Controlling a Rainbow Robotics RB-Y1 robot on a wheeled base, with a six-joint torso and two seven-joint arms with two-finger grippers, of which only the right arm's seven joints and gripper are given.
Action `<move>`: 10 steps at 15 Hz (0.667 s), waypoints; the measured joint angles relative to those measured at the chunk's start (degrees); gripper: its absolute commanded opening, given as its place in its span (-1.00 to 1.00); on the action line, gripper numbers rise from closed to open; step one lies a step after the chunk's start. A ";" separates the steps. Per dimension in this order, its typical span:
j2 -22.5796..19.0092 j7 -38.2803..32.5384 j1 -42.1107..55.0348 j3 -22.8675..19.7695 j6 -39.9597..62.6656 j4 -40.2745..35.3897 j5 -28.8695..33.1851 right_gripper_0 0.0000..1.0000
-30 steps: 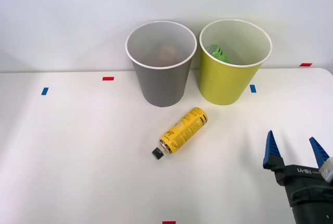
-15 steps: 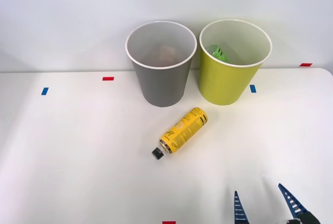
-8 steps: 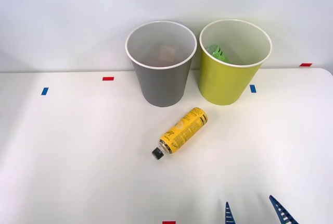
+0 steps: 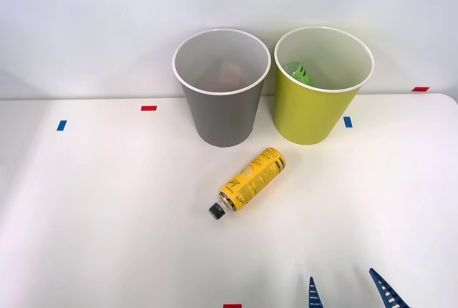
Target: Put cans in the gray bin, plastic bottles in the light green bin
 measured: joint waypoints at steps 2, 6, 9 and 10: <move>0.00 0.00 0.00 0.00 0.00 0.00 0.00 1.00; 0.00 0.00 0.00 0.00 0.00 0.00 0.00 1.00; 0.00 0.00 0.00 0.00 0.00 0.00 0.00 1.00; 0.00 0.00 0.00 0.00 0.00 0.00 0.00 1.00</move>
